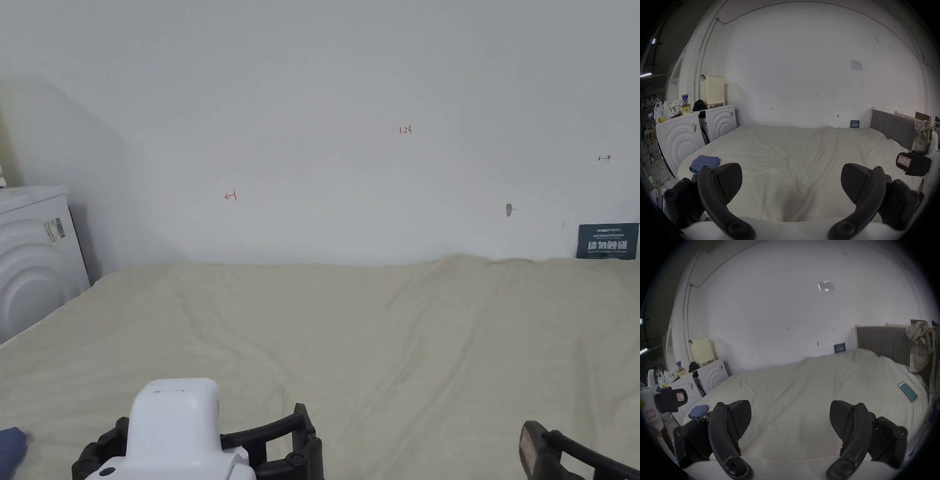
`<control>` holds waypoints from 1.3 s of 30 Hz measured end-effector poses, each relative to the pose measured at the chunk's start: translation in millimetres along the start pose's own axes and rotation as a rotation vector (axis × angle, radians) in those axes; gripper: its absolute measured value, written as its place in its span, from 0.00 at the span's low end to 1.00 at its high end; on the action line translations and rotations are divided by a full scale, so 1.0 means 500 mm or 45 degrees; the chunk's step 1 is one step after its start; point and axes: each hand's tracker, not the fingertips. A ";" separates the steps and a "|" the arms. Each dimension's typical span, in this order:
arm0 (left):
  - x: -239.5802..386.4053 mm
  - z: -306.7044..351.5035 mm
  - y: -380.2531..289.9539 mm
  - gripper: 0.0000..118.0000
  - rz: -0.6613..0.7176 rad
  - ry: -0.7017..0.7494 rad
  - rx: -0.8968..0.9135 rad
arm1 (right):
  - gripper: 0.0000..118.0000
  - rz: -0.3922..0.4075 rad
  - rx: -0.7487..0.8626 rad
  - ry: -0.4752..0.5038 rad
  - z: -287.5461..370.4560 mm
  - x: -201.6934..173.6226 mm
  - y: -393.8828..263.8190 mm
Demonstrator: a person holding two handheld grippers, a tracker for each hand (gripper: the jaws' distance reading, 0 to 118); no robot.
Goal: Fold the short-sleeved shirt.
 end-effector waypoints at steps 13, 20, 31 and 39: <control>0.010 -0.002 -0.006 1.00 -0.023 0.007 0.042 | 0.85 0.170 0.108 -0.109 0.009 -0.021 -0.018; 0.010 -0.003 -0.007 1.00 -0.014 -0.003 0.058 | 0.85 0.176 0.149 -0.123 0.008 -0.020 -0.019; 0.011 -0.001 -0.012 1.00 -0.008 -0.004 0.074 | 0.85 0.214 0.155 -0.148 0.007 -0.018 -0.023; 0.011 0.001 -0.014 1.00 -0.003 -0.004 0.083 | 0.85 0.204 0.151 -0.155 0.007 -0.016 -0.024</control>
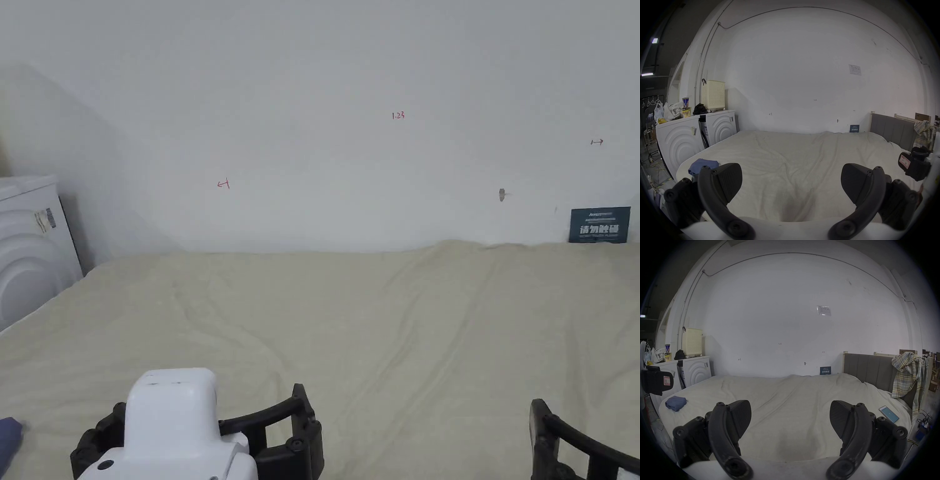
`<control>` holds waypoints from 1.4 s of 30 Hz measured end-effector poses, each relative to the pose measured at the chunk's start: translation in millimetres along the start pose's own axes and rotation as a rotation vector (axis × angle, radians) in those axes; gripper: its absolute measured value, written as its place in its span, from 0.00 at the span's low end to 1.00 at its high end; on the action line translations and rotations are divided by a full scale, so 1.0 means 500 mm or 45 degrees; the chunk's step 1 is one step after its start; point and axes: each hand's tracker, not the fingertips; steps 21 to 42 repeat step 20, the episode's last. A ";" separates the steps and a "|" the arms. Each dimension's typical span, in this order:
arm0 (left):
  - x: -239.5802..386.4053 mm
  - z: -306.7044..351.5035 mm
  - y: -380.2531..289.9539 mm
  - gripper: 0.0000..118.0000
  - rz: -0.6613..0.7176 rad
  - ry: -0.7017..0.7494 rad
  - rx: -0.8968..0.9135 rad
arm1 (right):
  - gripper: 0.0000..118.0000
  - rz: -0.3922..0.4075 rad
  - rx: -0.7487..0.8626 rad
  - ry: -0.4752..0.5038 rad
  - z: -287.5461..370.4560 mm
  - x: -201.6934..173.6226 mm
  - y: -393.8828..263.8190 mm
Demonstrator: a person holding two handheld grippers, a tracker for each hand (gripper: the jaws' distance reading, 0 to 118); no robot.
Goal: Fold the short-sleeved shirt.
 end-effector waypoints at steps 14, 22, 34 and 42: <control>0.000 0.001 -0.004 1.00 0.014 0.001 -0.003 | 0.85 -0.005 0.019 -0.018 0.006 0.001 0.006; 0.002 0.002 -0.007 1.00 0.006 -0.001 -0.008 | 0.85 -0.024 0.022 -0.021 0.010 0.004 0.007; 0.002 0.002 -0.007 1.00 0.006 -0.001 -0.008 | 0.85 -0.024 0.022 -0.021 0.010 0.004 0.007; 0.002 0.002 -0.007 1.00 0.006 -0.001 -0.008 | 0.85 -0.024 0.022 -0.021 0.010 0.004 0.007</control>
